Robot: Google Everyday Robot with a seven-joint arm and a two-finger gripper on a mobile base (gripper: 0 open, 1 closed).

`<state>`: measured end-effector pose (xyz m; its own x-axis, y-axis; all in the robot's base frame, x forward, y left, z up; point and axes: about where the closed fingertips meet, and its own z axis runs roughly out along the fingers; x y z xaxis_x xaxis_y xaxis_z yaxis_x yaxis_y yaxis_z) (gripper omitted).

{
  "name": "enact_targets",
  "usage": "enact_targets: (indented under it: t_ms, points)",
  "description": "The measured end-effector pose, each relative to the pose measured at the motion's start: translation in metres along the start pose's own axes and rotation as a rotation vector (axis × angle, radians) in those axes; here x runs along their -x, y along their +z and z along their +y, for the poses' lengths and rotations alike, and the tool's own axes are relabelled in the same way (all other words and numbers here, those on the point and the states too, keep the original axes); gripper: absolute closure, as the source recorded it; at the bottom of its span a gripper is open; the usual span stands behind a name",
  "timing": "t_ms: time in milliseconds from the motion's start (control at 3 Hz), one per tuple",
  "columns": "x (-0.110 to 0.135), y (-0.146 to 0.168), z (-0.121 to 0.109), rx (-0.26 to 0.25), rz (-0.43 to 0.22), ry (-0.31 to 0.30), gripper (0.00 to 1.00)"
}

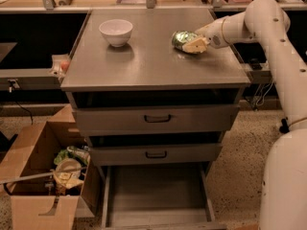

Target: Pick green can from bottom drawer and place on counter

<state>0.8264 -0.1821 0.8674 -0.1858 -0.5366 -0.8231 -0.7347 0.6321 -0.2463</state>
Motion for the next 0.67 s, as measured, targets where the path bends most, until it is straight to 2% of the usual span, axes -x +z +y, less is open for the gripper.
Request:
enact_targets:
  t_ms: [333,667]
  points:
    - [0.0,0.0,0.0,0.0,0.0,0.0,0.0]
    - [0.0061,-0.0015,0.0001,0.004,-0.023,-0.002,0.0]
